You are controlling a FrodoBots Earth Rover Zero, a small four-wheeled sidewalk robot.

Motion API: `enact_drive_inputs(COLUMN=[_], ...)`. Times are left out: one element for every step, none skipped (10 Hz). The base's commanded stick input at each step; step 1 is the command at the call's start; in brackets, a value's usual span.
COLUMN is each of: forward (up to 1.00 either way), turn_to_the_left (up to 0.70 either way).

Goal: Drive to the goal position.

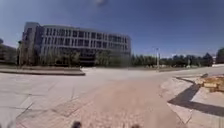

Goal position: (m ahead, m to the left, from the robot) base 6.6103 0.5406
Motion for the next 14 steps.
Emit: enact_drive_inputs(forward=[0.85,0.85,0.85,0.85,0.85,0.85,0.85,0.85,0.85,0.85,0.85,0.85,0.85,0.85], turn_to_the_left=[0.02,0.02,0.02,0.02,0.02,0.02,0.02,0.02,0.02,0.02,0.02,0.02,0.02,0.02])
